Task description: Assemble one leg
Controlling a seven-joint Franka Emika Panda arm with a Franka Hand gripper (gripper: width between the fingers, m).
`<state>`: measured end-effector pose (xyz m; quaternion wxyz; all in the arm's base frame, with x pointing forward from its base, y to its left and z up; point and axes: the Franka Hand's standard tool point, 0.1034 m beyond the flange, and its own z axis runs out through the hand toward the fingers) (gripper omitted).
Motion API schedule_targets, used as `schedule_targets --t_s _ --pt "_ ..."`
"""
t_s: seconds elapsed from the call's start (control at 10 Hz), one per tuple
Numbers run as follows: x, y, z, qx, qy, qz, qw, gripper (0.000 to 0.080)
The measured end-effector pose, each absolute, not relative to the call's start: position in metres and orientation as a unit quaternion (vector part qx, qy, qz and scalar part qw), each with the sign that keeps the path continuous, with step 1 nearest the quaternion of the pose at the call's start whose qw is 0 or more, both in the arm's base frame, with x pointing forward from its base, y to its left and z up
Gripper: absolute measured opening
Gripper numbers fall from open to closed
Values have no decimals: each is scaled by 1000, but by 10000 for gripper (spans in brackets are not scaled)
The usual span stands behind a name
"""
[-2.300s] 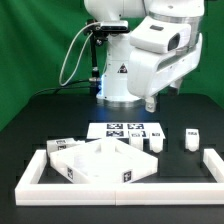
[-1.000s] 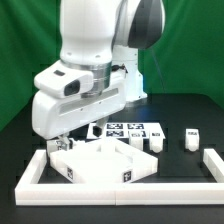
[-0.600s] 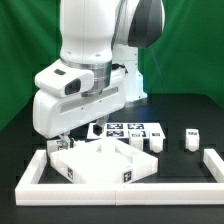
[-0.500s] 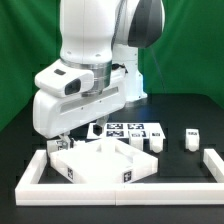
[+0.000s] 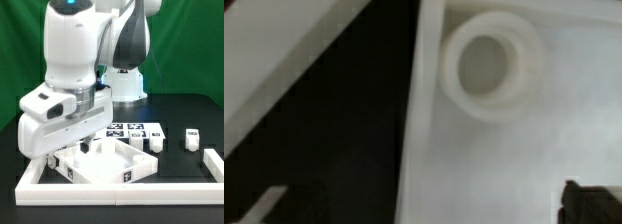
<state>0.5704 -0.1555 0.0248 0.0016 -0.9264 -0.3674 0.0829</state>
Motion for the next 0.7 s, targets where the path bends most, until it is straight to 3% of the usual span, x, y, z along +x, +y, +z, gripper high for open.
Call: schedule_targets --t_s 0.2,0.4,0.5,0.6,0.7 --pt "576 -160 11 -929 -363 66 13 650" --pt "577 -158 10 -931 -359 63 16 650" --pt "577 -158 9 -931 -359 64 16 526" --pt "577 -158 9 -931 -359 64 16 526" --pt "577 -158 9 -931 -359 64 17 390"
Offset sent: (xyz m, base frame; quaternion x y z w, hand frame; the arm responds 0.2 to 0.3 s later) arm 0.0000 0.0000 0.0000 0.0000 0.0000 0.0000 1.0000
